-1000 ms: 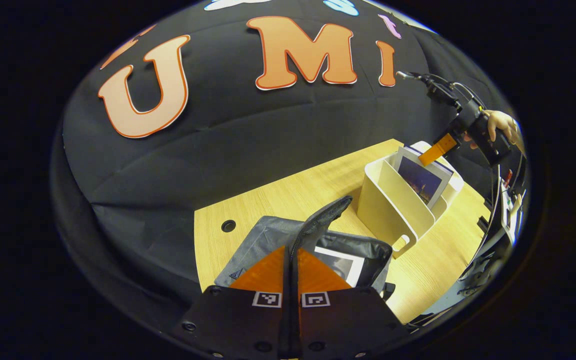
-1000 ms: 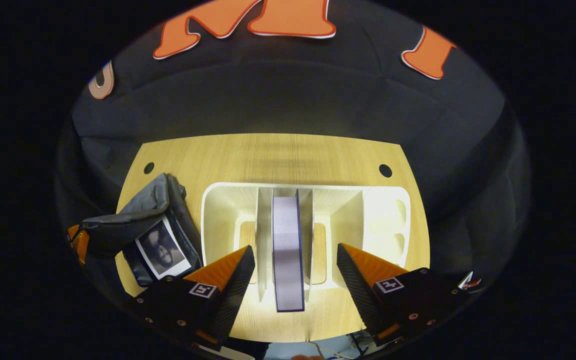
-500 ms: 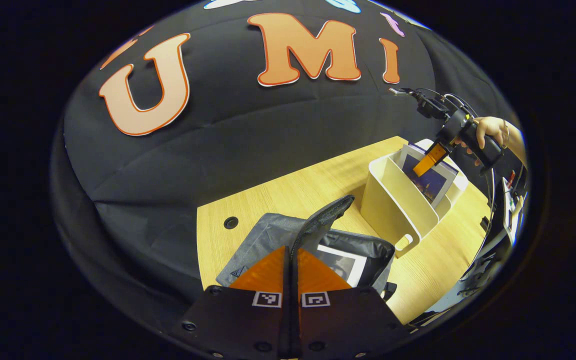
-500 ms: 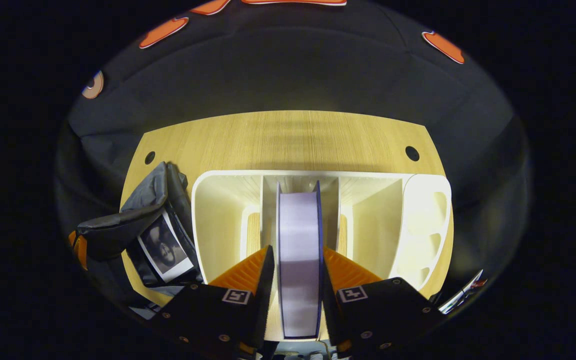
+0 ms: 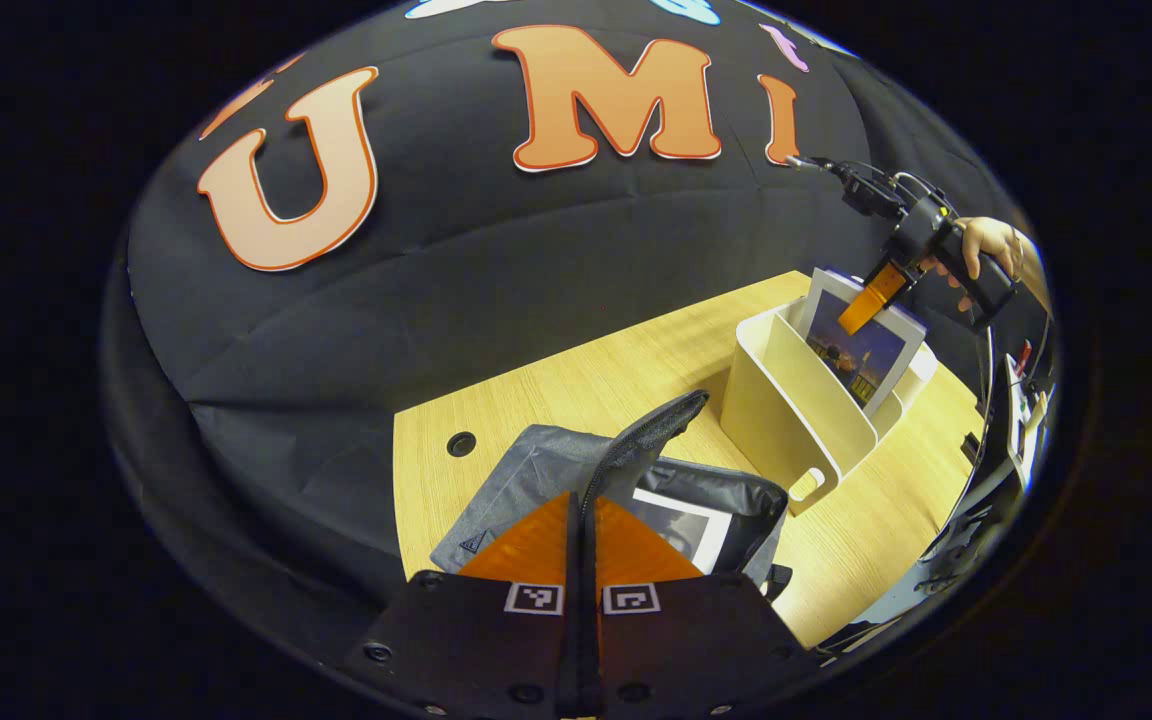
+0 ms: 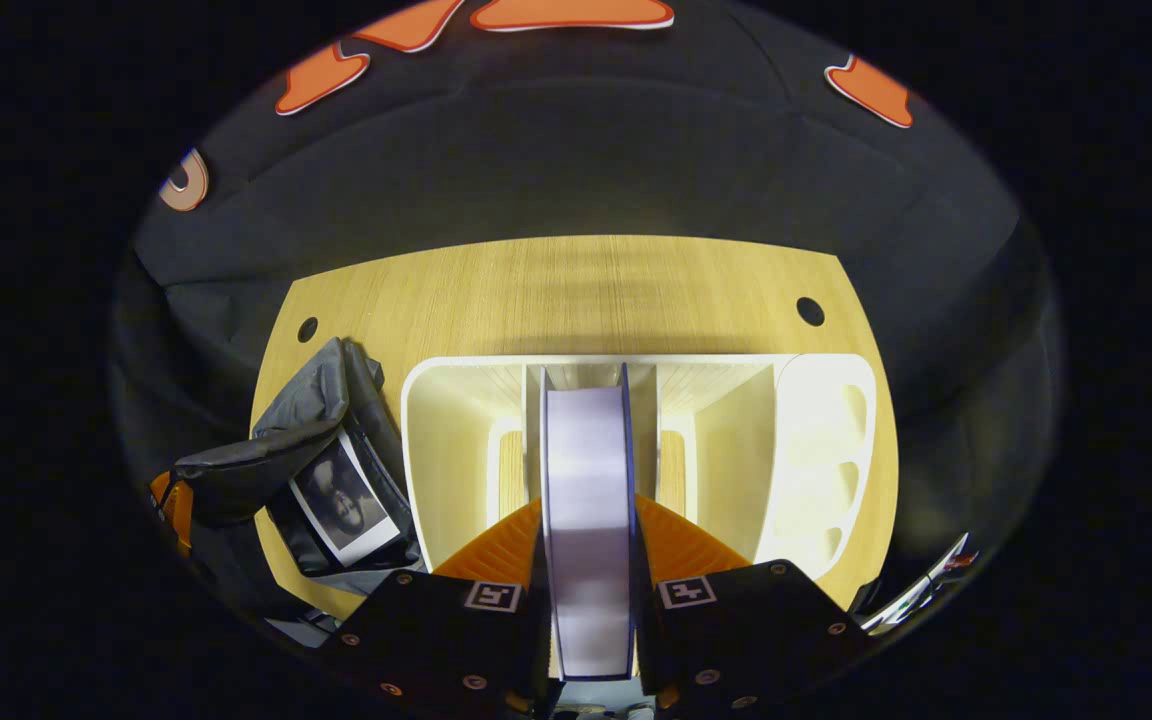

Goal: Open the schoolbag, grab two books from the bookshelf and put them into the schoolbag.

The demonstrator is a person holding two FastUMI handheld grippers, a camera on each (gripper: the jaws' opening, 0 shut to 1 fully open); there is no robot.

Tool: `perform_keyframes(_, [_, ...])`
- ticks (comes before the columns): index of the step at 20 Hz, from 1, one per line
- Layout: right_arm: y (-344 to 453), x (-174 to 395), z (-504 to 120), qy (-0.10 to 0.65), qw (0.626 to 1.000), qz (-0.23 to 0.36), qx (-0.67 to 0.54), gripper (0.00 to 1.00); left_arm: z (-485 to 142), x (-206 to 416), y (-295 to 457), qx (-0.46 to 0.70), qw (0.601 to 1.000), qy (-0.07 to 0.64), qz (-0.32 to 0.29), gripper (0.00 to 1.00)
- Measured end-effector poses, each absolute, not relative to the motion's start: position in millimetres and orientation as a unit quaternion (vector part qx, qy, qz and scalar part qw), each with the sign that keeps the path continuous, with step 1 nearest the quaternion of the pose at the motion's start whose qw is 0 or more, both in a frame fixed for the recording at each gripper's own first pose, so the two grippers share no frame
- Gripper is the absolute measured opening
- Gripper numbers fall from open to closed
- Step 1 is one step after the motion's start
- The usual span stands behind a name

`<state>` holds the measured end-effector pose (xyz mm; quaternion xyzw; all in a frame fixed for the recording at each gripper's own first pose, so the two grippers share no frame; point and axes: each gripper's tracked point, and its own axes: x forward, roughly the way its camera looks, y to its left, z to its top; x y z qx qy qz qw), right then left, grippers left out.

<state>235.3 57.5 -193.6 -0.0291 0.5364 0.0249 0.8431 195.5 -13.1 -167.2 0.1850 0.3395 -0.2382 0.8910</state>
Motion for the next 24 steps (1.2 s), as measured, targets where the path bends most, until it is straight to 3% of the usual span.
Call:
perform_keyframes(15, [66,182,-30,0.428,0.903,-0.011,-0.014,0.33,-164,189,-14,0.175,0.891,0.332,-0.256,0.0])
perform_keyframes(24, [127,98,11,0.35,0.92,0.062,0.166,0.32,-155,197,-13,0.166,0.896,0.325,-0.254,0.0])
